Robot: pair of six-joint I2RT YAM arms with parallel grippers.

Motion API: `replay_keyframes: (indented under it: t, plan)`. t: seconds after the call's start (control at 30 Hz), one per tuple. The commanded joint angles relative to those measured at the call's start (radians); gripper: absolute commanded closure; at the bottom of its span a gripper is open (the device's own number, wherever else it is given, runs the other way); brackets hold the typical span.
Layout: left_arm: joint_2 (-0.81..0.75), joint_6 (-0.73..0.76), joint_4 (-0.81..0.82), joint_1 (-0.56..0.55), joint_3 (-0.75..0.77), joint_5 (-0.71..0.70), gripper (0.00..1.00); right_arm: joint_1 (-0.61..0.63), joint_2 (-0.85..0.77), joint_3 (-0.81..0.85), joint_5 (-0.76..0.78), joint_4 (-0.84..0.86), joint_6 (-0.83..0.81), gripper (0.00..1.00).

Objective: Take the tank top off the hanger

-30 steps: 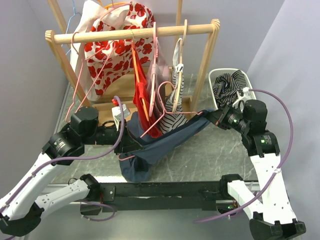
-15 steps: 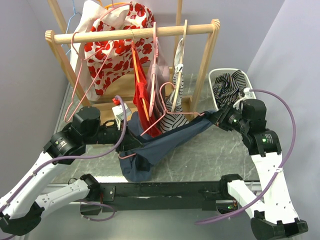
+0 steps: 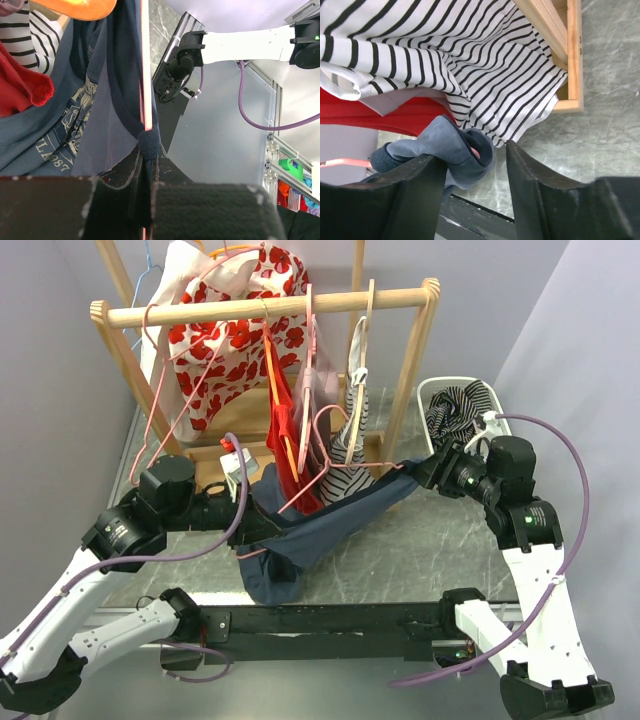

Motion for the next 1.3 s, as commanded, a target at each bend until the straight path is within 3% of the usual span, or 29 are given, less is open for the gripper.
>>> replay_keyframes:
  t: [0.0, 0.03, 0.1, 0.17, 0.23, 0.27, 0.3, 0.37, 0.43, 0.47, 0.57, 0.6, 0.63, 0.77, 0.8, 0.83, 0.87, 0.97, 1.1, 1.27]
  plan:
    - [-0.002, 0.011, 0.041, -0.001, 0.025, 0.027, 0.99, -0.010, 0.006, 0.049, -0.018, -0.019, -0.031, 0.53]
    - [-0.002, 0.010, 0.040, -0.001, 0.025, 0.019, 0.99, -0.012, 0.004, 0.059, -0.016, -0.027, -0.029, 0.56]
    - [0.001, 0.002, 0.038, -0.001, 0.026, -0.013, 0.99, -0.012, 0.003, 0.069, -0.045, -0.044, -0.029, 0.88]
    - [0.010, 0.001, 0.029, -0.002, 0.029, -0.034, 0.99, -0.012, 0.013, 0.095, -0.085, -0.062, -0.026, 0.94]
    - [0.018, 0.001, 0.026, -0.001, 0.035, -0.045, 0.99, -0.010, 0.021, 0.106, -0.131, -0.062, -0.023, 0.77]
    - [0.018, -0.002, 0.029, -0.002, 0.040, -0.056, 0.99, -0.010, 0.027, 0.111, -0.154, -0.070, -0.021, 0.53]
    - [0.018, -0.004, 0.030, -0.001, 0.043, -0.065, 0.99, -0.009, 0.033, 0.115, -0.181, -0.076, -0.023, 0.47]
    - [0.016, -0.008, 0.047, -0.002, 0.043, -0.071, 0.99, -0.010, 0.030, 0.108, -0.195, -0.070, -0.023, 0.52]
    - [0.013, -0.015, 0.057, -0.001, 0.037, -0.079, 0.99, -0.009, 0.023, 0.094, -0.202, -0.072, -0.017, 0.38]
    - [0.013, -0.016, 0.064, -0.002, 0.032, -0.082, 0.99, -0.010, 0.023, 0.089, -0.220, -0.070, -0.023, 0.40]
    - [0.019, -0.021, 0.067, -0.001, 0.026, -0.073, 0.99, -0.009, 0.007, 0.077, -0.194, -0.061, -0.015, 0.74]
    - [0.018, -0.024, 0.075, -0.001, 0.025, -0.077, 0.99, -0.010, 0.004, 0.086, -0.185, -0.069, -0.020, 0.94]
    - [0.013, -0.025, 0.077, -0.001, 0.023, -0.085, 0.99, -0.009, 0.009, 0.095, -0.161, -0.079, -0.029, 1.00]
    - [0.012, -0.022, 0.072, -0.001, 0.028, -0.085, 0.99, -0.009, 0.009, 0.092, -0.160, -0.073, -0.031, 1.00]
    - [0.013, -0.022, 0.072, -0.002, 0.029, -0.082, 0.99, -0.009, 0.015, 0.085, -0.159, -0.069, -0.028, 0.93]
    - [0.013, -0.021, 0.072, -0.001, 0.029, -0.076, 0.99, -0.010, 0.018, 0.082, -0.160, -0.058, -0.029, 0.77]
    - [0.013, -0.022, 0.073, -0.002, 0.029, -0.070, 0.99, -0.010, 0.018, 0.077, -0.163, -0.050, -0.029, 0.49]
    - [0.009, -0.025, 0.073, -0.001, 0.025, -0.073, 0.99, -0.009, 0.006, 0.062, -0.145, -0.014, -0.023, 0.34]
    - [0.006, -0.025, 0.073, -0.002, 0.023, -0.059, 0.99, -0.009, -0.005, 0.068, -0.134, 0.008, -0.024, 0.30]
    - [0.009, -0.028, 0.084, -0.002, 0.019, -0.056, 0.99, -0.005, 0.013, 0.071, -0.166, 0.036, -0.018, 0.35]
